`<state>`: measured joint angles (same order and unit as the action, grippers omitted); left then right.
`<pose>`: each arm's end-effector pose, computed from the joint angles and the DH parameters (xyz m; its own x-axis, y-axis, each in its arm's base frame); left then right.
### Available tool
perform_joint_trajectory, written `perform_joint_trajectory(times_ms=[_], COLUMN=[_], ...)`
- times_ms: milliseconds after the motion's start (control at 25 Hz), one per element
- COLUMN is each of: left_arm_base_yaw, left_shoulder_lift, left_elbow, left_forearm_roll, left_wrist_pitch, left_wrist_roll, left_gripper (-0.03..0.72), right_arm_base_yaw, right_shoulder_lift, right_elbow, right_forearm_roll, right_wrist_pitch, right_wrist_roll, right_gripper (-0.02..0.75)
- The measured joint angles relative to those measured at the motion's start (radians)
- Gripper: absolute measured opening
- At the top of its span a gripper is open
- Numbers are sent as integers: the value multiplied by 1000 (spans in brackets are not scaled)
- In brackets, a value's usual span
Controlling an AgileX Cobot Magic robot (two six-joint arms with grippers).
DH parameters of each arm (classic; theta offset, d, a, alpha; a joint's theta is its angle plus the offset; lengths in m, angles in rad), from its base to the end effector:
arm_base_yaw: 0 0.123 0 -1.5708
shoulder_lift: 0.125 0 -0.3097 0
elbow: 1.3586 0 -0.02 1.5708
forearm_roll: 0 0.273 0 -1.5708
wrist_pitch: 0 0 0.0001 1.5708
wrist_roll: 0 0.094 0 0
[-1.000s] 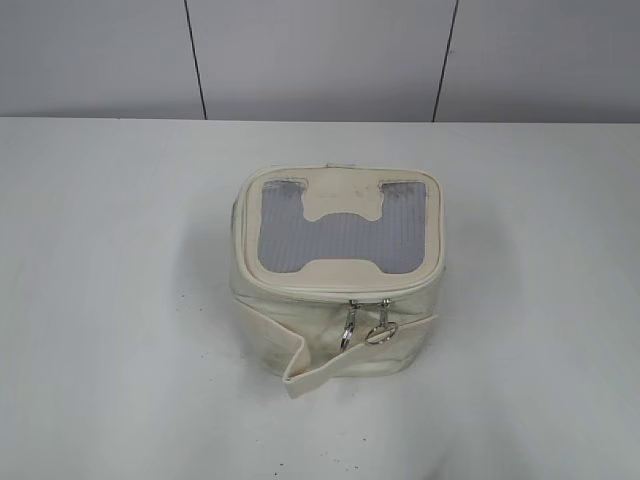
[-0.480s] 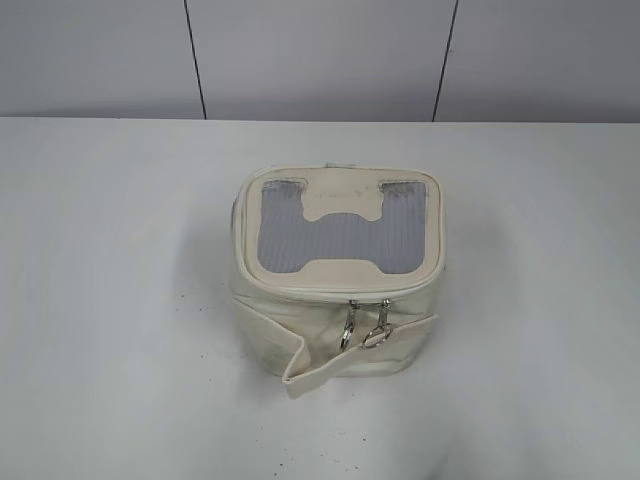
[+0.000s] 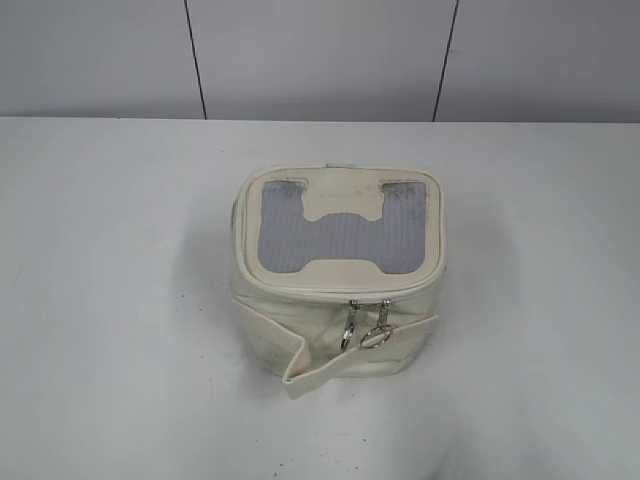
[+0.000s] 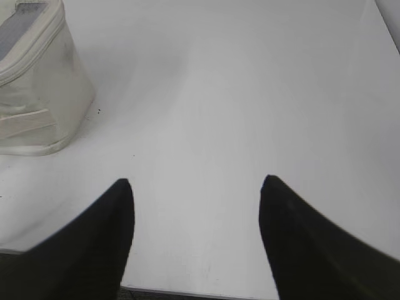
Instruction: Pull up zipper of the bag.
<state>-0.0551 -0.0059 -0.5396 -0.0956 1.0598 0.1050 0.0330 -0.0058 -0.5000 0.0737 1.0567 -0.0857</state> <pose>-0.0143 -0.0071 0.2986 -0.4035 0.0802 -0.9114 0.1543 0.9878 0.0186 -0.0086 0.0057 0.2870 -0.4410 -0.0639 -0.8952 -0.1122 0.9936 -0.0156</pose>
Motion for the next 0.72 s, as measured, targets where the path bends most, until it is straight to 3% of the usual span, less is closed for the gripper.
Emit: perform_joint_trajectory(times_ms=[720], left_arm_base_yaw=[0], left_shoulder_lift=[0], left_elbow=[0], left_forearm_roll=[0], left_wrist_pitch=[0], left_wrist_roll=[0], left_gripper=[360], right_arm_base_yaw=[0], right_shoulder_lift=[0], right_elbow=[0], right_forearm_roll=[0], right_wrist_pitch=[0], right_wrist_roll=[1], right_gripper=[495])
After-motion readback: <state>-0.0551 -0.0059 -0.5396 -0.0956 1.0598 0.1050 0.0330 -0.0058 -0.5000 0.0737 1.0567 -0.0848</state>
